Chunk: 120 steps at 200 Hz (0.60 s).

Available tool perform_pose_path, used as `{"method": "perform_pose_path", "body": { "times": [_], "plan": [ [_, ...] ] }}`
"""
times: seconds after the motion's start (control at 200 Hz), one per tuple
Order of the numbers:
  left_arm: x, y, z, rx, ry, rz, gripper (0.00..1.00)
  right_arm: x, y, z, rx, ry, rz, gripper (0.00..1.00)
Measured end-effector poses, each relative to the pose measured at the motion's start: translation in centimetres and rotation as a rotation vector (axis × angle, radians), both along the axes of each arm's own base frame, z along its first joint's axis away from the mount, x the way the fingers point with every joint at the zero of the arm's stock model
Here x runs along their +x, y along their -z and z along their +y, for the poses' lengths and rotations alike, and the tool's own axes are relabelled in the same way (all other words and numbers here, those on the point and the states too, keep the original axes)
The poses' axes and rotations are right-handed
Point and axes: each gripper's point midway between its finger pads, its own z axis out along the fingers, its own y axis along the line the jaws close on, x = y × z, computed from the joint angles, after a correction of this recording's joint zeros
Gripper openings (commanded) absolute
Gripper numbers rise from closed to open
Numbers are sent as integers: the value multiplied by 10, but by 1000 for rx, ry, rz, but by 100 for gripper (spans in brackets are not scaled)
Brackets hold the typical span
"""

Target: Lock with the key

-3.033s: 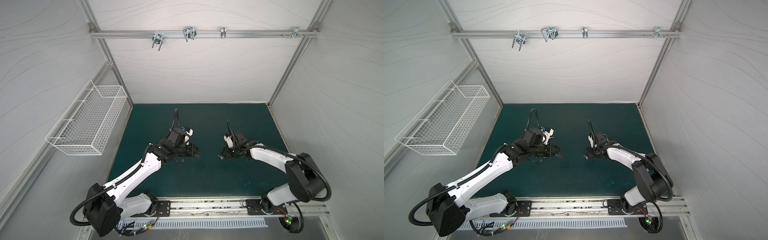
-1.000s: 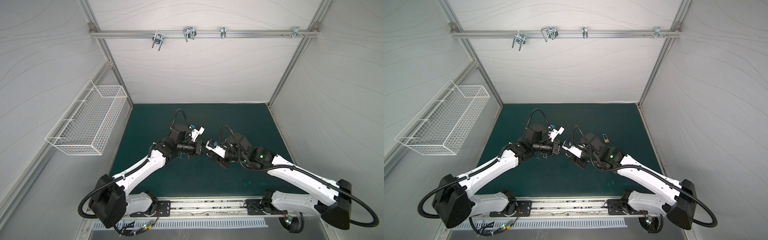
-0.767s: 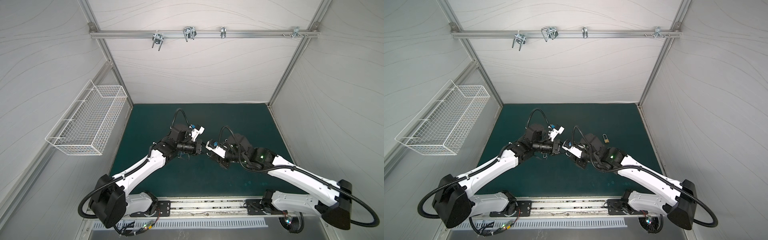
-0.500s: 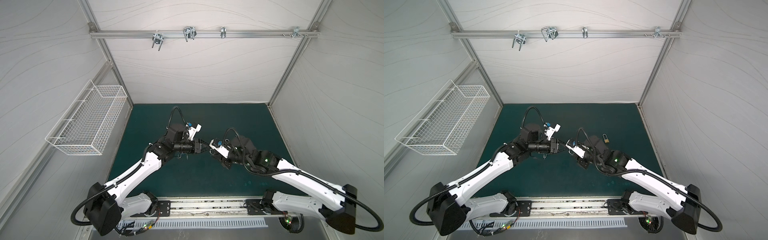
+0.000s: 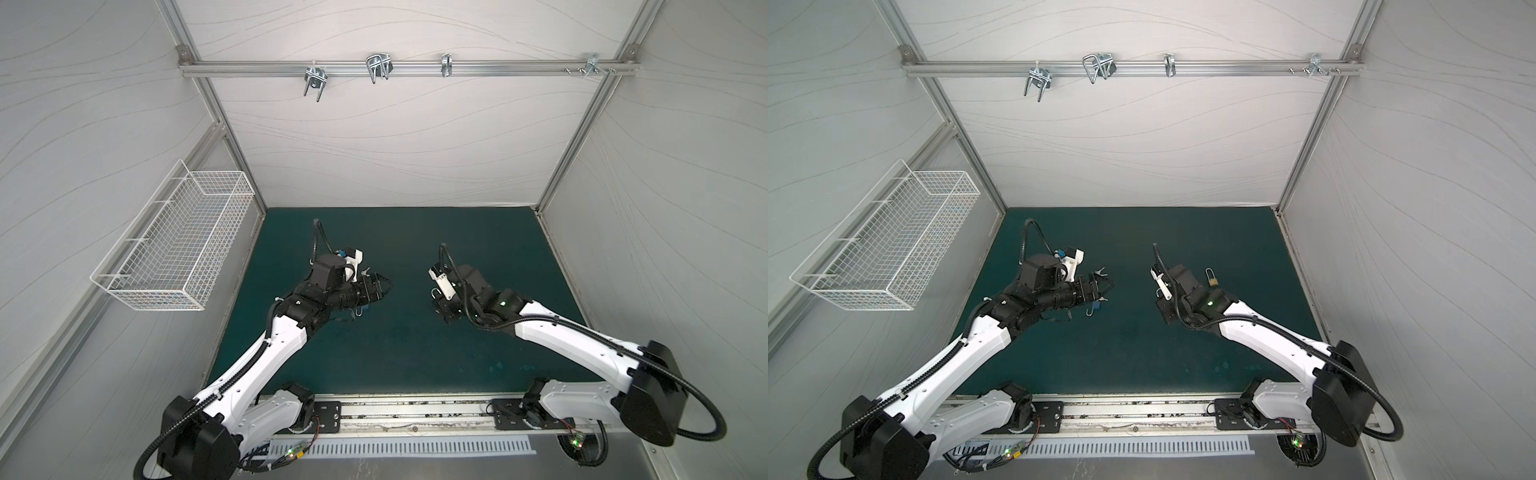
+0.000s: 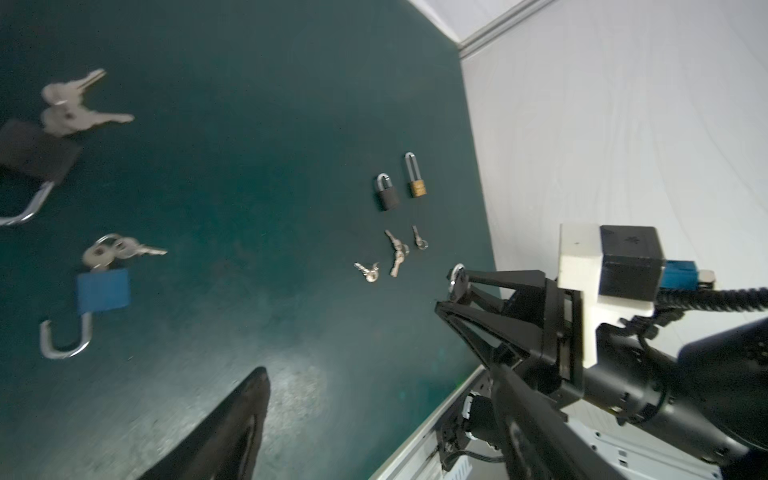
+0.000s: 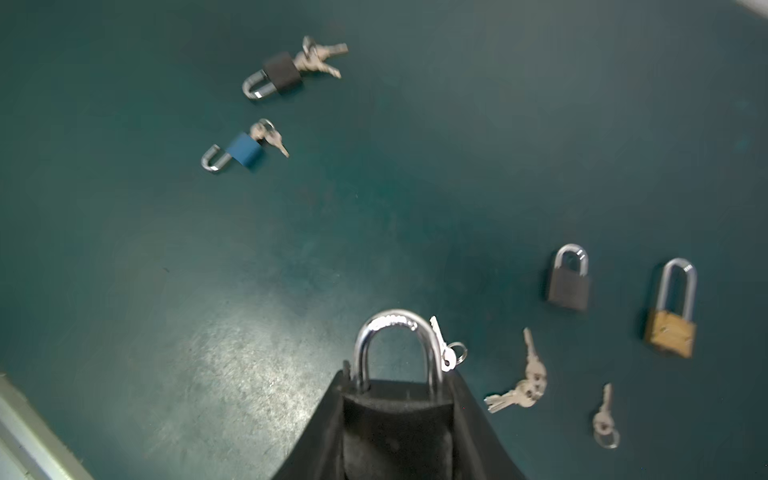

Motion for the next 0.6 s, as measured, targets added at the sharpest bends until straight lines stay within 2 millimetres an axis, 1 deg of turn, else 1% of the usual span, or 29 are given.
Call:
{"method": "perform_pose_path", "body": {
  "times": [0.095,0.175,0.235,0.29,0.395,0.485,0.6],
  "plan": [
    [-5,15,11,31,-33,36,84,4,15,0,-16,23,27,0],
    [-4,17,17,47,-56,39,84,12,24,-3,-17,53,51,0],
    [-3,18,20,57,-71,36,84,22,31,-8,-20,97,86,0],
    [-2,19,22,64,-81,35,84,36,38,-13,-31,145,117,0],
    [1,22,25,77,-102,42,84,58,52,-14,-61,206,159,0],
    [4,28,29,85,-122,61,84,68,64,-11,-92,226,190,0],
    [9,36,36,97,-159,96,84,75,77,-7,-128,231,214,0]
  ]
}}
